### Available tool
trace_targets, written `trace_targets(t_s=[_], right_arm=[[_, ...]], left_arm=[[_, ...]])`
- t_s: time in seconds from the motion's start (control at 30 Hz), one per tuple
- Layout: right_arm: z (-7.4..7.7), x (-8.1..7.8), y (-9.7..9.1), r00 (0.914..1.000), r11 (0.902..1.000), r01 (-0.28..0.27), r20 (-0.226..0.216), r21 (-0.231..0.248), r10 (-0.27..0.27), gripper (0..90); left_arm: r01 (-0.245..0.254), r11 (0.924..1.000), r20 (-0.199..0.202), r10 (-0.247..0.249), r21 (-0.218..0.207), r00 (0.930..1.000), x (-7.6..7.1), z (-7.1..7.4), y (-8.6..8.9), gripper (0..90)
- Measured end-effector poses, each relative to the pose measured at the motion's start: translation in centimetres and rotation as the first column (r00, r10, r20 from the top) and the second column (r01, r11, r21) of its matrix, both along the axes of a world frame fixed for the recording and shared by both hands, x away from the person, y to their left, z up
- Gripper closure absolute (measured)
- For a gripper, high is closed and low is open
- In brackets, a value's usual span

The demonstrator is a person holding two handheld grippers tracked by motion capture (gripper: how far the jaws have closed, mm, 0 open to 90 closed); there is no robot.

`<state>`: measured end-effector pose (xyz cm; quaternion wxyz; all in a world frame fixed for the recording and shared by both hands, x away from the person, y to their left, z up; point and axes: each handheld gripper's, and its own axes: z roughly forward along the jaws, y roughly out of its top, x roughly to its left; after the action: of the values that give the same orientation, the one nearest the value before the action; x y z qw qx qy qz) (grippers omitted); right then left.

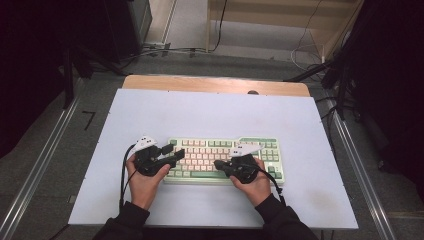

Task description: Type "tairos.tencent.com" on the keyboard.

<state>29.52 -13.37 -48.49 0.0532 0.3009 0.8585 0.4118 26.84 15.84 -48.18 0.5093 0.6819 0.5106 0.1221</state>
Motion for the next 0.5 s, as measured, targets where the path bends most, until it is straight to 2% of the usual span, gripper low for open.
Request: trace_targets(t_s=[0.5], right_arm=[[-0.42,0.22,0.35,1.0,0.9999,-0.002,-0.005,-0.015,0.002,88.1]], left_arm=[[-0.002,1.0,-0.005,0.002,0.007,1.0,-0.11,-0.09,0.04,45.4]])
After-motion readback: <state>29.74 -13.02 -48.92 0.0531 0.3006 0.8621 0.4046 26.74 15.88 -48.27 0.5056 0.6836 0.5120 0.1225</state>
